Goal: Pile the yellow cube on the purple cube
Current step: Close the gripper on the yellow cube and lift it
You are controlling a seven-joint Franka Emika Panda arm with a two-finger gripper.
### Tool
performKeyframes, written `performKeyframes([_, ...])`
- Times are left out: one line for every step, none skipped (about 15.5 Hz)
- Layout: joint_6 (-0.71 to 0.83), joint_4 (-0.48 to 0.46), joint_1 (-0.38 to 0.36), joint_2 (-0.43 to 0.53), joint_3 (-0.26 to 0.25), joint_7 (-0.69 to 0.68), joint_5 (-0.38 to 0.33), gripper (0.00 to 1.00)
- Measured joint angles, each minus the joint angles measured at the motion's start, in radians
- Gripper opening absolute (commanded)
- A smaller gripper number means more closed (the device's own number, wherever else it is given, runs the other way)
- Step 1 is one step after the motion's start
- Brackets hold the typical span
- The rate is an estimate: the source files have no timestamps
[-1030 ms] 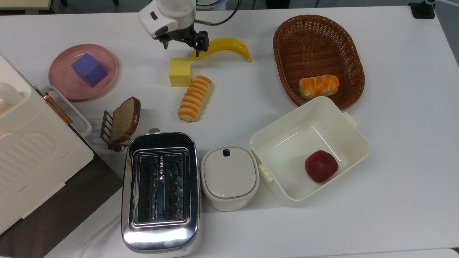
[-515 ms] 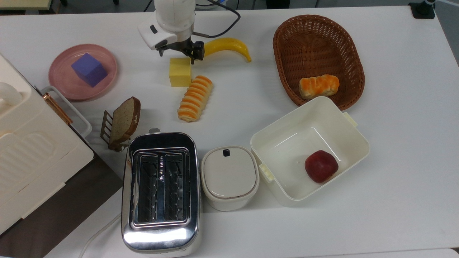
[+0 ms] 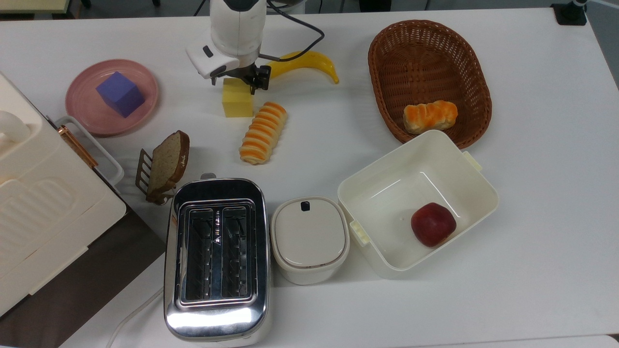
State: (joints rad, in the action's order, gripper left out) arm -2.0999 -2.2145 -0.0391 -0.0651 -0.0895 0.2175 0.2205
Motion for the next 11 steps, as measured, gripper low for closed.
performKeyframes([-0.01, 0.001, 0.001, -0.003, 0.0, 0.0, 0.001, 0.12])
performKeyframes([-0.014, 0.002, 0.002, -0.003, 0.0, 0.0, 0.001, 0.12])
performKeyframes([-0.014, 0.006, 0.002, -0.003, 0.0, 0.0, 0.001, 0.11])
performKeyframes([-0.014, 0.007, 0.002, -0.003, 0.0, 0.0, 0.001, 0.11])
performKeyframes([-0.015, 0.007, 0.003, -0.004, 0.0, 0.0, 0.001, 0.11])
performKeyframes([-0.015, 0.007, 0.003, -0.004, 0.0, 0.0, 0.001, 0.11])
performKeyframes([-0.015, 0.007, 0.003, -0.004, 0.0, 0.0, 0.001, 0.11])
performKeyframes([-0.015, 0.01, 0.004, -0.003, 0.0, 0.0, 0.001, 0.11])
performKeyframes([-0.015, 0.014, 0.005, -0.001, 0.0, 0.001, 0.001, 0.1])
performKeyframes([-0.015, 0.02, 0.01, 0.009, 0.0, 0.004, 0.001, 0.1])
performKeyframes([-0.015, 0.029, 0.02, 0.029, -0.001, 0.009, 0.001, 0.09])
